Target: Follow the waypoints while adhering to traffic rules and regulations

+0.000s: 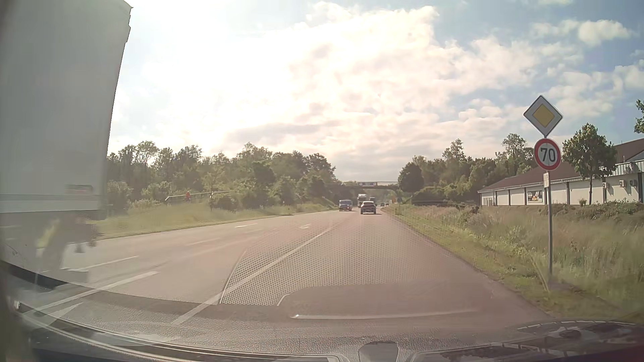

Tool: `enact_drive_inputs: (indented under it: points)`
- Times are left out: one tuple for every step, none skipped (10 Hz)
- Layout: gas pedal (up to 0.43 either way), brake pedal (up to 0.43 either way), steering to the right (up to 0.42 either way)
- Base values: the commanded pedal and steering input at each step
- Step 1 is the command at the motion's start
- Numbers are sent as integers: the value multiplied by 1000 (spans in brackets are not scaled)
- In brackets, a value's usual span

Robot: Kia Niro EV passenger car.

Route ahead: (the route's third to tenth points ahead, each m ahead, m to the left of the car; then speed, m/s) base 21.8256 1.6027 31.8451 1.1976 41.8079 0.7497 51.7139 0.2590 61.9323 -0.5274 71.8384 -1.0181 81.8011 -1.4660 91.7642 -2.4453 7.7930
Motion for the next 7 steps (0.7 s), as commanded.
enact_drive_inputs:
  points:
    - [319,0,36]
    - [311,0,36]
    - [311,0,36]
    - [311,0,34]
    - [311,0,30]
    - [311,0,24]
    - [311,0,18]
